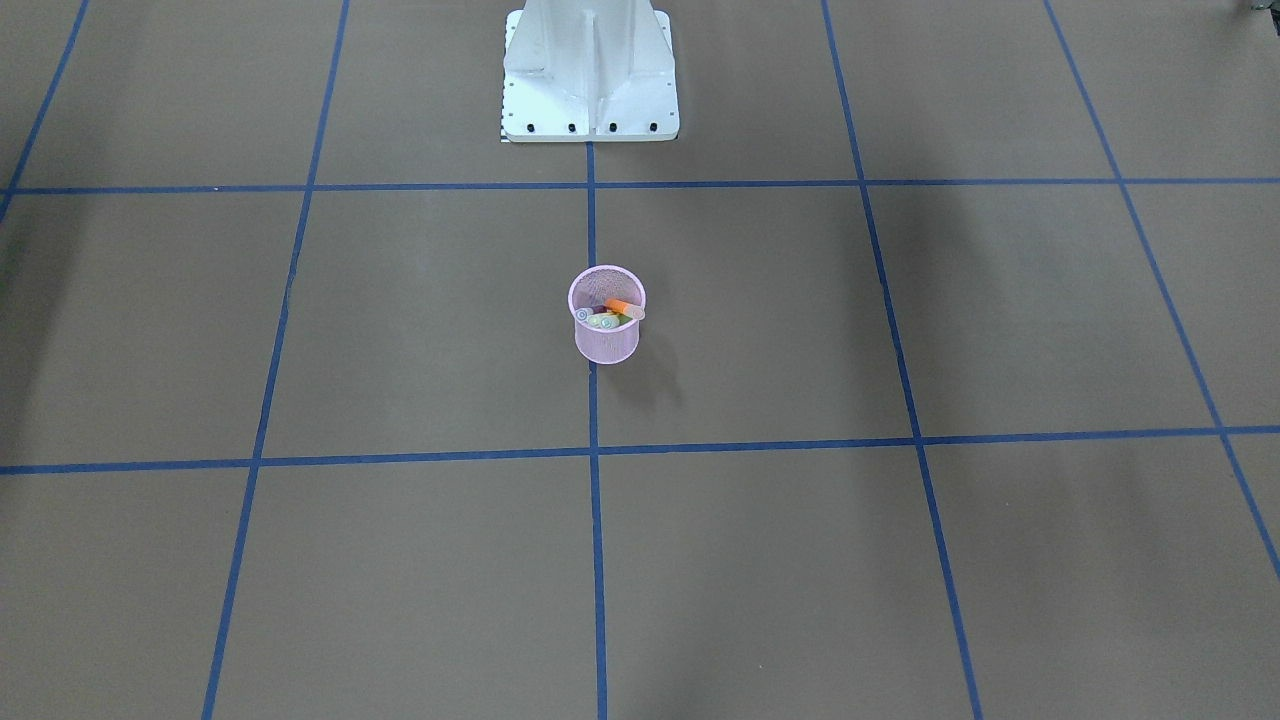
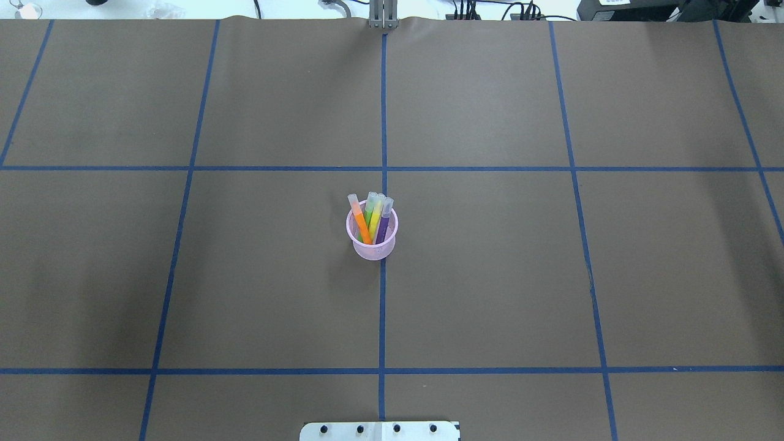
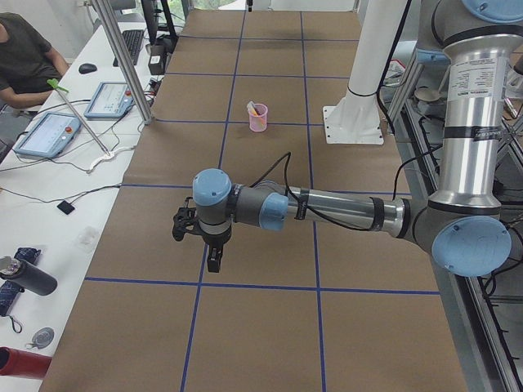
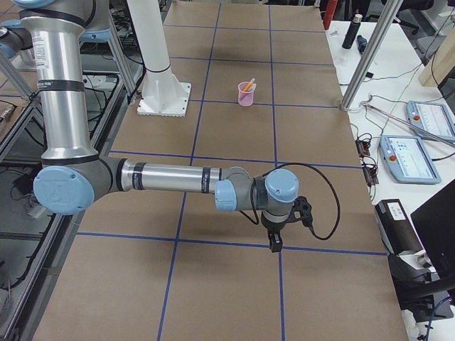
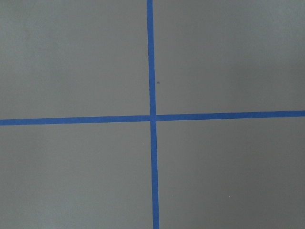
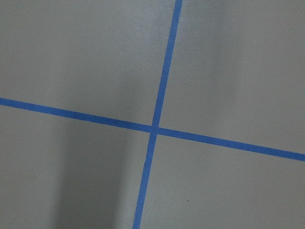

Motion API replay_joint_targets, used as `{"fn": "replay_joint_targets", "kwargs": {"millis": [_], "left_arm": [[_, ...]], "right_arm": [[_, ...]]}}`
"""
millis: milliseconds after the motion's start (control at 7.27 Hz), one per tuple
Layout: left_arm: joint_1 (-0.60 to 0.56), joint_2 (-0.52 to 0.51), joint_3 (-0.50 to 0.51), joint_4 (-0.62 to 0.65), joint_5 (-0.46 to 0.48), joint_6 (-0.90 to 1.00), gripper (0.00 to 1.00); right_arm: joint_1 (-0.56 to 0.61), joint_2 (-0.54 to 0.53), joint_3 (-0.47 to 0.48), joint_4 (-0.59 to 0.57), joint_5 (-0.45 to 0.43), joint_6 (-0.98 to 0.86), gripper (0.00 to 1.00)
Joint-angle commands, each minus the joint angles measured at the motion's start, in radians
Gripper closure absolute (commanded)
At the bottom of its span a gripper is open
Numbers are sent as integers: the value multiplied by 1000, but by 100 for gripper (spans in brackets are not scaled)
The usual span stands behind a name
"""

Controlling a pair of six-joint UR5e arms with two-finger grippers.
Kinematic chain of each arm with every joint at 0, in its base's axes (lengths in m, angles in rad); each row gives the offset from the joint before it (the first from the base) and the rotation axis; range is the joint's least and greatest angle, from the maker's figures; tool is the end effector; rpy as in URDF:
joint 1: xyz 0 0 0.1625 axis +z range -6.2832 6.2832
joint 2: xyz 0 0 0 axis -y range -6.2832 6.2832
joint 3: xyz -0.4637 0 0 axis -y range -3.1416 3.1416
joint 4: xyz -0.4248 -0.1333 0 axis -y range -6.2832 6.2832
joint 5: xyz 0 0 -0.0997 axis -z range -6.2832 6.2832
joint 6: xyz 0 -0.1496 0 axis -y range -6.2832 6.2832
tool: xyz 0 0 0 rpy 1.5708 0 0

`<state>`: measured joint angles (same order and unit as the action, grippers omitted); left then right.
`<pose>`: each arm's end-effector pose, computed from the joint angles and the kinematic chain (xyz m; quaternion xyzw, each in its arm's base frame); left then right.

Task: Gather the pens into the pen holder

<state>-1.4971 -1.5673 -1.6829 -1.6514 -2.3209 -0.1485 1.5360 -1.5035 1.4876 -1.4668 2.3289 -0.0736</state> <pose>0.0085 -0.5400 0.6689 0.0469 0.3722 -0.0001 0.9270 0.0108 -0.5655 0.7313 0.0481 -0.3688 -0.0665 0.9259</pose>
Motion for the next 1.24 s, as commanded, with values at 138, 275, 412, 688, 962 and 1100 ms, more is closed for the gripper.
{"fn": "replay_joint_targets", "kwargs": {"millis": [138, 275, 412, 688, 962, 1100], "left_arm": [[1, -2, 5, -2, -14, 4, 0], [1, -4, 2, -2, -14, 1, 0], [1, -7, -9, -2, -23, 1, 0], [0, -10, -15, -2, -40, 3, 0], [1, -1, -29, 1, -40, 1, 0], [1, 0, -29, -1, -40, 3, 0]], "right_arm": [[-10, 57, 17, -157, 9, -3, 0], [-13, 69, 13, -159, 3, -3, 0], [-11, 68, 11, -158, 10, -3, 0], [-2, 62, 31, -159, 15, -3, 0], [-2, 57, 36, -161, 15, -3, 0], [-1, 55, 39, -162, 18, -3, 0]]}}
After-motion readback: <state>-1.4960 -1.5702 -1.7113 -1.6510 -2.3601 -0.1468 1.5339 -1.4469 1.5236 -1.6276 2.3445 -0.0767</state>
